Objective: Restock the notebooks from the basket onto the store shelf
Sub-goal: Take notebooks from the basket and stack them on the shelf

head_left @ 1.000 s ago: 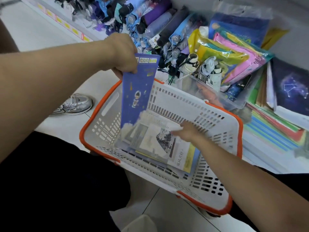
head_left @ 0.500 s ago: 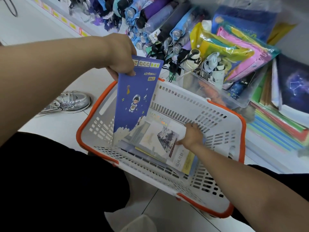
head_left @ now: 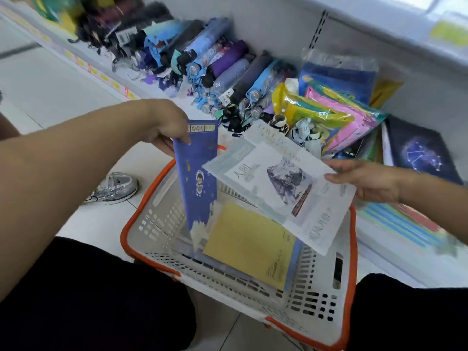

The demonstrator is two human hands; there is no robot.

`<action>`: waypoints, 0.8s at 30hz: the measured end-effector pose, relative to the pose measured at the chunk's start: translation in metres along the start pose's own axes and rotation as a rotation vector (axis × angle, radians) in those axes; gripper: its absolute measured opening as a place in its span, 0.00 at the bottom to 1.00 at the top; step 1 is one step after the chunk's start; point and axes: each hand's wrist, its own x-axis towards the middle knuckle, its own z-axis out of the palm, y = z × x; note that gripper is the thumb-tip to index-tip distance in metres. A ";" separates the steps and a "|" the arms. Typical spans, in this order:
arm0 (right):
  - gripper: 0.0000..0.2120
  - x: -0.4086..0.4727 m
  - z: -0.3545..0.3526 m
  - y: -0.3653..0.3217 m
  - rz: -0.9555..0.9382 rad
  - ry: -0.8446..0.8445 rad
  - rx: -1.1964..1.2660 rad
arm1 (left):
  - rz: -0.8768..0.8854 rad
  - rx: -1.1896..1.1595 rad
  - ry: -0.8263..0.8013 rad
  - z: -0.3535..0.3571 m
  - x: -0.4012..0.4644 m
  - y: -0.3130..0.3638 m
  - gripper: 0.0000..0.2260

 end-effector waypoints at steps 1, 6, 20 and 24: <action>0.37 -0.009 0.002 -0.003 -0.007 -0.003 0.037 | -0.011 -0.106 -0.049 0.000 -0.001 0.000 0.14; 0.16 -0.038 0.018 -0.016 -0.070 0.107 0.015 | 0.070 -0.690 -0.240 0.003 -0.008 0.016 0.18; 0.29 -0.156 -0.004 -0.050 -0.694 0.224 0.266 | 0.615 -0.988 -0.153 0.040 -0.083 0.187 0.08; 0.27 -0.207 -0.044 -0.075 -0.941 0.542 0.314 | 0.783 -0.749 -0.082 0.082 -0.120 0.253 0.18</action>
